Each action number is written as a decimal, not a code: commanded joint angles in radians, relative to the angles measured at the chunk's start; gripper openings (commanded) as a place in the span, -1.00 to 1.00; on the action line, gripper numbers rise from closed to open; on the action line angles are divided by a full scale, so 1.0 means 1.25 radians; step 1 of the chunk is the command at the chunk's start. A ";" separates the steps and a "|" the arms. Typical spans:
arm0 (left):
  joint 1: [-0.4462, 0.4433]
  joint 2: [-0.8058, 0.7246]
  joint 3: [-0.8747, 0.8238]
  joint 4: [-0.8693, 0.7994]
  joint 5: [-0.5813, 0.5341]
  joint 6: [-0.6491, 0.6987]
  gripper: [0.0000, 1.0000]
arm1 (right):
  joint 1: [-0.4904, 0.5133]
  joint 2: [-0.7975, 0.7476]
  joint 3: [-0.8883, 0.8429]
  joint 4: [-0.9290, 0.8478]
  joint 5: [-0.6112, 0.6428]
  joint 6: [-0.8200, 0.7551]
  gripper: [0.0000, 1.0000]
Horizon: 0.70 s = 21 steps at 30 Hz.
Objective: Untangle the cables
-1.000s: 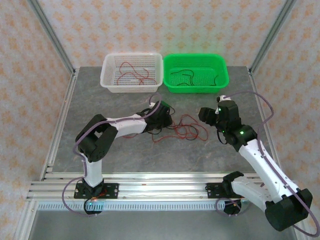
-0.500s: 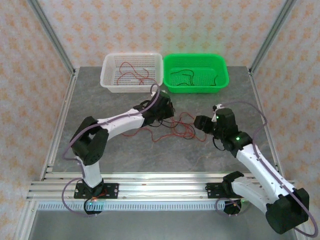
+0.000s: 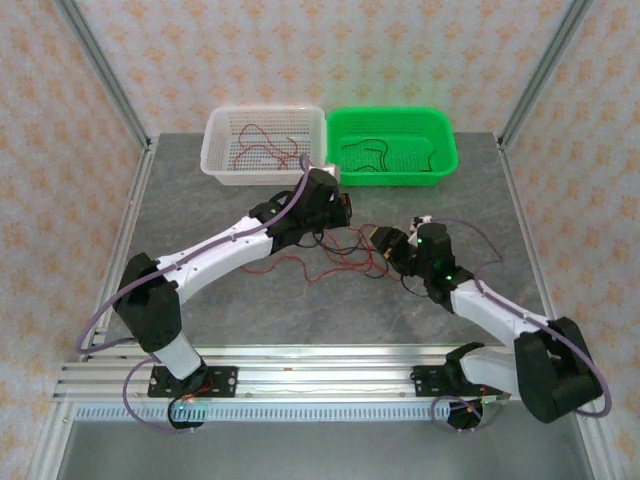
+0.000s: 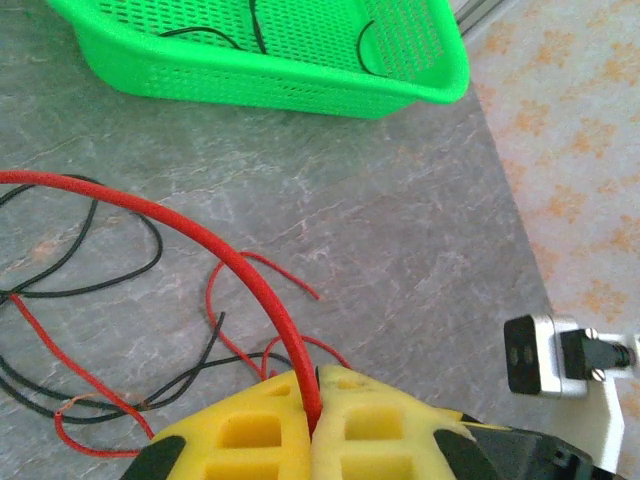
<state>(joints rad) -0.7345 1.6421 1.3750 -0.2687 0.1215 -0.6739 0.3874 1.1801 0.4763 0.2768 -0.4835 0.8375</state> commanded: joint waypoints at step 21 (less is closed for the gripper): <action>-0.016 -0.098 0.193 -0.092 -0.034 0.085 -1.00 | 0.080 0.324 0.088 0.090 0.140 -0.058 -0.16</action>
<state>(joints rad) -0.7475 1.5654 1.5581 -0.3550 0.1139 -0.6140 0.4835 1.5806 0.5766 0.3576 -0.3714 0.7666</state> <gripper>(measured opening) 0.043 0.425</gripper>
